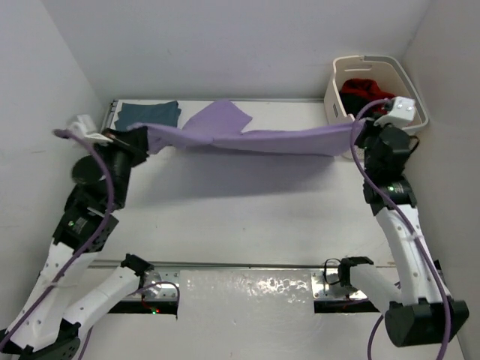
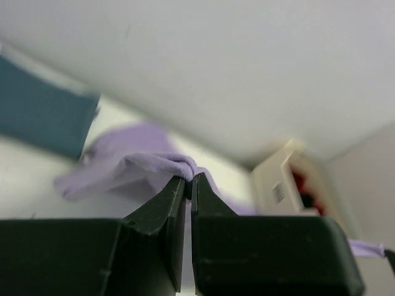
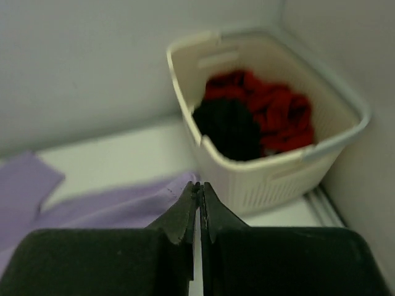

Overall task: Fold and stack the t-shirts
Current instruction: Flatten out the tshirt

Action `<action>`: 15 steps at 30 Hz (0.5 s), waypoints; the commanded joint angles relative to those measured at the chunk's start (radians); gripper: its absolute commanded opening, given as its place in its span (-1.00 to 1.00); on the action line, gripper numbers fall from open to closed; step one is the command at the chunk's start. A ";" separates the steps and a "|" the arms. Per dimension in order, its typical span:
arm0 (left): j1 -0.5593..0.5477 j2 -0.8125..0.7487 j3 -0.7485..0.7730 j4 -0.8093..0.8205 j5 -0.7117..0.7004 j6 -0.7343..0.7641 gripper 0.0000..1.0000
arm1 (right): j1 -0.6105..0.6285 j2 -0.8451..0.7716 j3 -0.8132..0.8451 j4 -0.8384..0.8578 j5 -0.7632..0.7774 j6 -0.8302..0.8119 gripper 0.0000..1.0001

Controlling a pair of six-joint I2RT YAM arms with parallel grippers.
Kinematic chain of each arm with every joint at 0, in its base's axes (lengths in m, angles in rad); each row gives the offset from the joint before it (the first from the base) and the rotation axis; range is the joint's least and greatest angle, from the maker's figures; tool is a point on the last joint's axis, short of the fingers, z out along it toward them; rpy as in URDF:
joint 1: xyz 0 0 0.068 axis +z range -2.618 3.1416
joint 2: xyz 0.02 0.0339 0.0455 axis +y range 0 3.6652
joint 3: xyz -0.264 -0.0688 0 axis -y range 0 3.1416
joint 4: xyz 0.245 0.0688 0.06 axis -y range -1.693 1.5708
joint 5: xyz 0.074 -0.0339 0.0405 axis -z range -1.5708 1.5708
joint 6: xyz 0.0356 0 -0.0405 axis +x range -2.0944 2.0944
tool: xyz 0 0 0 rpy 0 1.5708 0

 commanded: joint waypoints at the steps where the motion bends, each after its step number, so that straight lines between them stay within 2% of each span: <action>1: -0.007 -0.033 0.151 0.213 -0.046 0.137 -1.00 | 0.000 -0.105 0.132 0.132 0.067 -0.106 -1.00; 8: -0.007 -0.048 0.468 0.221 0.155 0.290 -1.00 | 0.000 -0.226 0.302 0.139 0.056 -0.225 -1.00; 10: -0.007 -0.012 0.545 0.192 0.221 0.321 -1.00 | 0.000 -0.234 0.368 0.127 0.058 -0.239 -1.00; 12: -0.007 0.021 0.686 0.145 0.270 0.358 -1.00 | 0.000 -0.237 0.434 0.112 0.040 -0.275 -1.00; 15: -0.007 0.086 0.850 0.108 0.292 0.396 -1.00 | -0.001 -0.233 0.501 0.098 0.027 -0.287 -1.00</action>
